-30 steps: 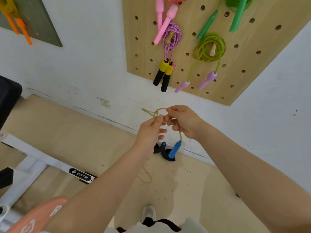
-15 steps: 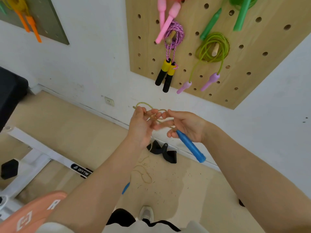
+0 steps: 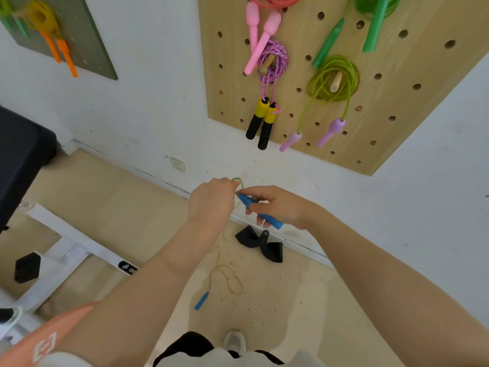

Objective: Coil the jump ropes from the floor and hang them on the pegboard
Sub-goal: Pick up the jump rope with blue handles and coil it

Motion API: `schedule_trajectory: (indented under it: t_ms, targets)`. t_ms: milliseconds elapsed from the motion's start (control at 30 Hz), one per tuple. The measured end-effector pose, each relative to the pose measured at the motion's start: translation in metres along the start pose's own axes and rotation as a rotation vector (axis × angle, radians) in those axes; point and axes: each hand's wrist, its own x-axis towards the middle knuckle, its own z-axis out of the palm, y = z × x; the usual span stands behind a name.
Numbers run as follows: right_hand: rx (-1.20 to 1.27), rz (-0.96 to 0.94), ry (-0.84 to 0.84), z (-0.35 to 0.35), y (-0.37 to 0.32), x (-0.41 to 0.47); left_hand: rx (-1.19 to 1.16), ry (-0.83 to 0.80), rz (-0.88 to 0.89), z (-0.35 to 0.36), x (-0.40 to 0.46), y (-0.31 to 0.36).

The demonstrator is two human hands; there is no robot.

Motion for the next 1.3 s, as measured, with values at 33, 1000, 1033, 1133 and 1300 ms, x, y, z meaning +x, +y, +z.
schedule_trajectory:
  t_ms: [33,1000,1033,1133,1300]
  targets:
    - [0.038,-0.03,-0.008,0.004,0.002,0.001,0.071,0.016,0.024,-0.003,-0.001,0.003]
    - [0.376,0.059,0.506,0.032,0.006,-0.01,-1.628,0.116,-0.272,0.0,-0.031,-0.058]
    - [0.495,0.123,0.529,0.033,0.014,-0.011,-1.956,0.117,-0.391,-0.002,-0.03,-0.062]
    - [0.638,0.375,0.475,0.046,0.035,-0.013,-2.341,0.013,-0.598,-0.007,-0.031,-0.065]
    - [0.165,0.166,0.381,0.074,0.017,-0.017,-1.891,-0.322,-0.374,-0.015,-0.049,-0.052]
